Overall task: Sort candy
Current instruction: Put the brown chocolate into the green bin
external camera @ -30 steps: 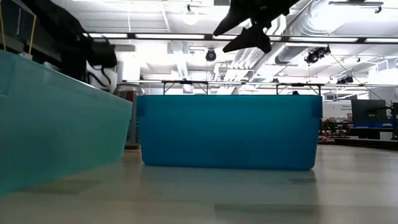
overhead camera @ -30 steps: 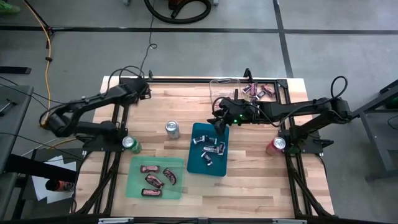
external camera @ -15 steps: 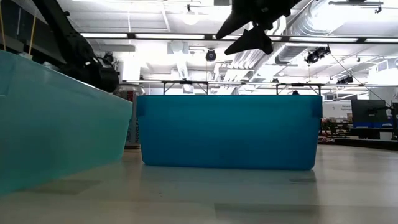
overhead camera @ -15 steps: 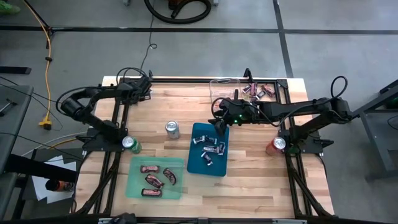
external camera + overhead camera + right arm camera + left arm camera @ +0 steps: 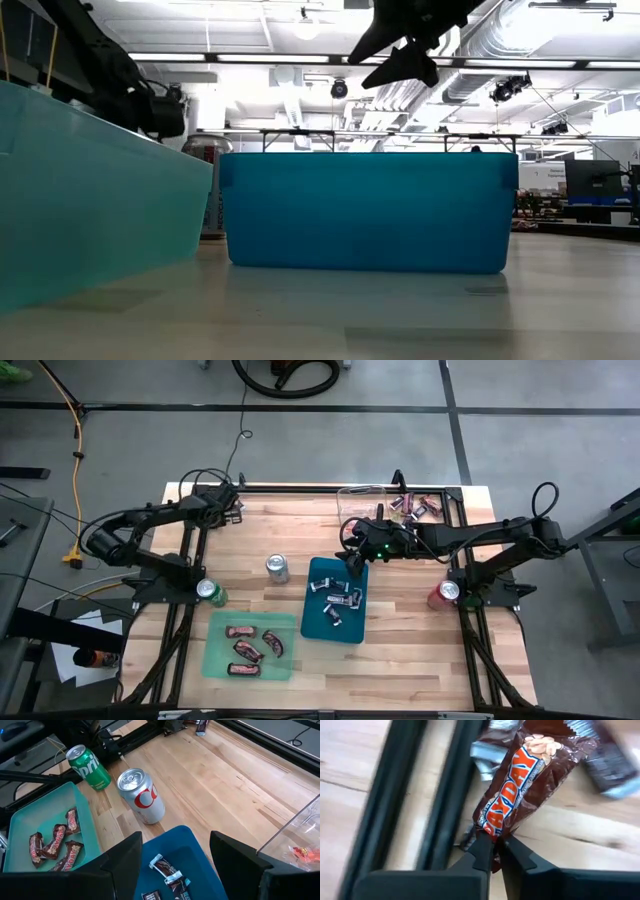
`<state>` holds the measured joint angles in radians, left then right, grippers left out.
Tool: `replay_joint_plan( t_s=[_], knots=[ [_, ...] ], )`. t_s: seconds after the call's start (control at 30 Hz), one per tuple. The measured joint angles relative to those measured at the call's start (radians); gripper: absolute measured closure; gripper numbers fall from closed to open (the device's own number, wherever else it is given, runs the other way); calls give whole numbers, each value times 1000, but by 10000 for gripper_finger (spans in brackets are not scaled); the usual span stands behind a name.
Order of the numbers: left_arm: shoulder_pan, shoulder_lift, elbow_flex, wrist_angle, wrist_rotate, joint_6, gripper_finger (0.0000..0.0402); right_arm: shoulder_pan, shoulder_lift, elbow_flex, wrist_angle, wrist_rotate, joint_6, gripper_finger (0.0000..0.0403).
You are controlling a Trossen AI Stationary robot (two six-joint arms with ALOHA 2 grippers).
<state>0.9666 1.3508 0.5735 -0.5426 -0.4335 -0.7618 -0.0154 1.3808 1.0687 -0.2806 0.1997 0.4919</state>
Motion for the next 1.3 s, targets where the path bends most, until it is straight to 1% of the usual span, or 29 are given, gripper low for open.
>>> replay_joint_plan(
  t_s=[0.2,0.27,0.37,0.47,0.53,0.67,0.73,0.83,0.93,1.03,1.13,1.2,1.3],
  knots=[
    [-29,-65,-1,6,65,-21,398,0,0,0,0,9,4,176],
    [-48,-100,-1,14,105,-21,399,0,0,0,0,9,4,176],
    [-88,-184,-1,43,163,-13,400,0,0,0,1,9,4,176],
    [-146,-302,-1,108,224,43,401,0,0,0,13,9,4,176],
    [-196,-397,0,153,271,63,401,0,0,0,17,9,14,176],
    [-327,-583,1,209,352,42,401,0,0,0,16,28,65,176],
    [-412,-663,9,209,372,16,401,0,0,0,17,40,81,176],
    [-567,-748,35,206,365,4,401,0,0,0,17,45,87,176],
    [-729,-778,80,201,304,7,401,0,0,0,20,45,87,176],
    [-878,-767,147,205,243,59,401,0,0,0,23,45,101,176],
    [-1004,-731,223,197,246,171,401,0,0,0,23,46,122,176],
    [-1078,-699,281,142,274,263,401,0,0,0,24,46,130,176],
    [-1174,-633,391,-56,298,317,401,2,0,0,24,46,137,176]
  ],
)
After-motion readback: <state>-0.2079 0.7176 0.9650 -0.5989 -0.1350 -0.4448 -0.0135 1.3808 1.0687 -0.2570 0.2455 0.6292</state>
